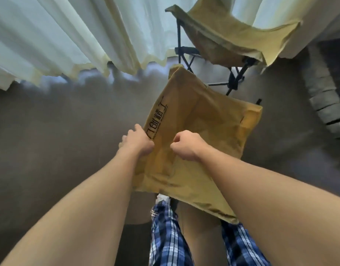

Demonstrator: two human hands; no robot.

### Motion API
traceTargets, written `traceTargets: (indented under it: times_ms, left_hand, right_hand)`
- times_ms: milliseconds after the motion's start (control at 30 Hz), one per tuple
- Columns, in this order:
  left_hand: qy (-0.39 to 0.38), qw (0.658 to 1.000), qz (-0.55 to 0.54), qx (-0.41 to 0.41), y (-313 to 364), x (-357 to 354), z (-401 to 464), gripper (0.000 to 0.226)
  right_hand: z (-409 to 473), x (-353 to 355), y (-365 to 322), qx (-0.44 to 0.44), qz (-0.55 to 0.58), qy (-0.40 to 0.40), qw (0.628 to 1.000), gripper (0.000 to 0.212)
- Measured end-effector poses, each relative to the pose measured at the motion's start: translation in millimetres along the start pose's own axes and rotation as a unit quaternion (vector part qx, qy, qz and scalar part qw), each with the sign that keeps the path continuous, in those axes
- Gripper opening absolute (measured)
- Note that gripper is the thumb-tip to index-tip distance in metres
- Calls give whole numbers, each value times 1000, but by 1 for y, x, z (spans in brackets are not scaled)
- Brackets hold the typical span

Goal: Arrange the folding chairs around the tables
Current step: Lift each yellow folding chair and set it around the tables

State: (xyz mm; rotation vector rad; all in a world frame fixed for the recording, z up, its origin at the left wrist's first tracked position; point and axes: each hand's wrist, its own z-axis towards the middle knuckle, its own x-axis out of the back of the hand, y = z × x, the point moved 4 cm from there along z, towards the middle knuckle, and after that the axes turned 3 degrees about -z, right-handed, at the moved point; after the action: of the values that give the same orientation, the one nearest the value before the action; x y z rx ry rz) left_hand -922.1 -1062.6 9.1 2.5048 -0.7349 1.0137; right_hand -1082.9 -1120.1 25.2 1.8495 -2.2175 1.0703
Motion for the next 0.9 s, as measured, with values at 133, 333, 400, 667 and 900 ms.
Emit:
traceTargets:
  times_ms: [133, 333, 400, 667, 900]
  left_hand:
    - [-163, 982, -72, -70, 9, -30, 34, 57]
    - [-225, 966, -69, -111, 51, -59, 26, 39]
    - [-242, 957, -80, -140, 66, -82, 11, 30]
    - [-432, 884, -91, -153, 127, -205, -103, 15]
    - [-183, 948, -230, -123, 156, -240, -88, 15]
  right_hand:
    - [19, -42, 10, -64, 81, 16, 995, 35]
    - [4, -95, 53, -139, 137, -17, 981, 46]
    - [-7, -101, 71, -160, 182, -4, 970, 67]
    - [-125, -118, 239, -361, 70, 90, 926, 34]
    - [-200, -174, 325, -439, 81, 26, 894, 37]
